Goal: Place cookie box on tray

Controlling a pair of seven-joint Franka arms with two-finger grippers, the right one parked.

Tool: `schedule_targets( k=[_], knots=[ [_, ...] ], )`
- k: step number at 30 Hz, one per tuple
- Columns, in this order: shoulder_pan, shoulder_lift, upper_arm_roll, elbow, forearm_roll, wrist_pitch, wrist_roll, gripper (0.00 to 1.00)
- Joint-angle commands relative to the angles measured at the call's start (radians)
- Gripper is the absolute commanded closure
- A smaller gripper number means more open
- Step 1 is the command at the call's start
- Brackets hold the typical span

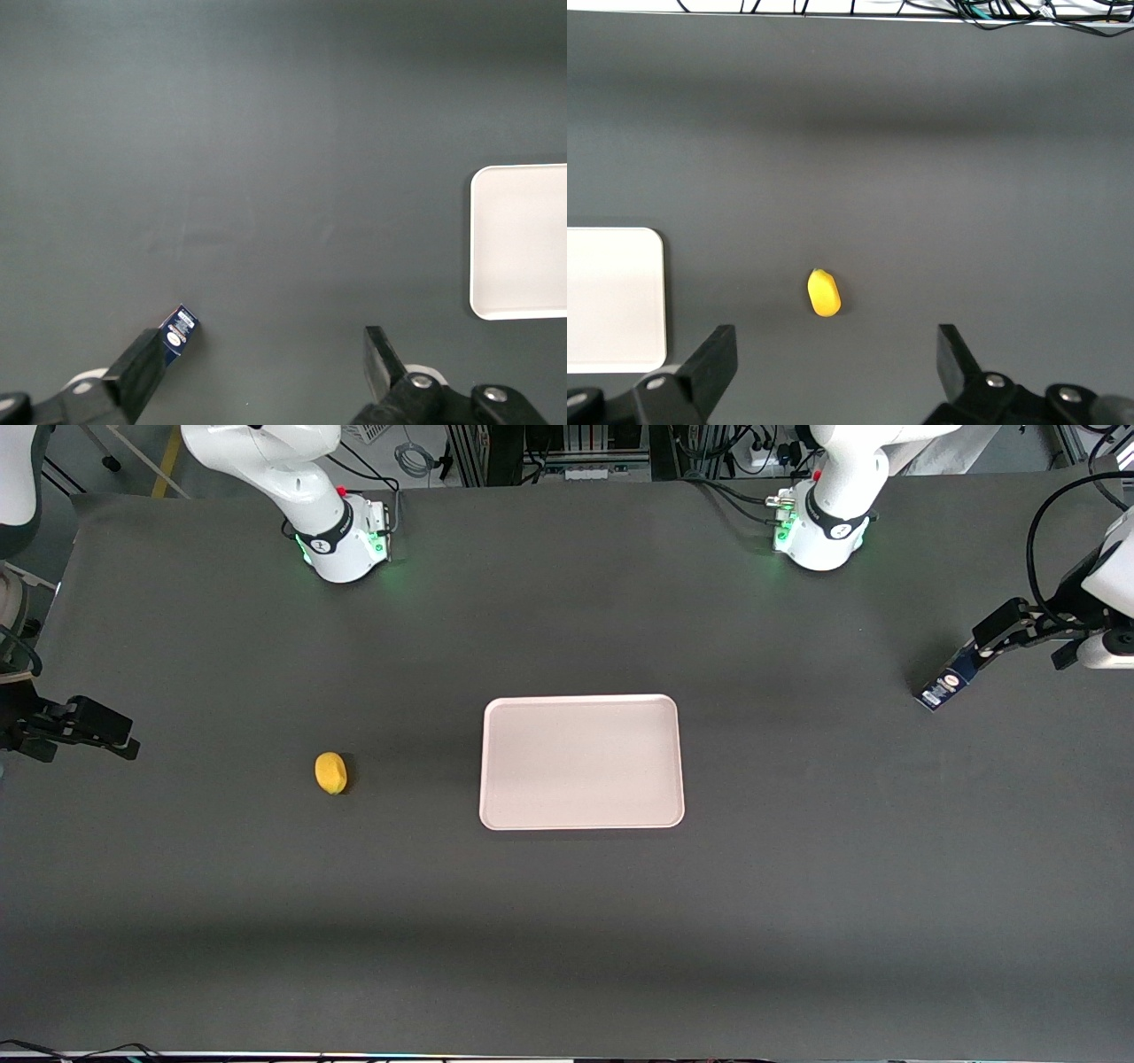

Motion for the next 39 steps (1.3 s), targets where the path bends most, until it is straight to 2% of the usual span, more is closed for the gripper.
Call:
schedule_targets(
  k=[1, 15, 19, 27, 33, 39],
  knots=[
    [0.013, -0.014, -0.009, -0.001, 0.01, -0.017, 0.019, 0.0],
    [0.016, -0.015, -0.006, -0.001, 0.008, -0.023, 0.057, 0.0],
    [0.038, -0.015, -0.005, -0.003, 0.01, -0.046, 0.125, 0.0],
    [0.078, -0.023, 0.011, -0.027, 0.021, -0.094, 0.373, 0.0],
    [0.121, -0.081, 0.011, -0.131, 0.042, -0.054, 0.499, 0.0],
    [0.133, -0.191, 0.031, -0.321, 0.059, 0.06, 0.584, 0.0]
  ],
)
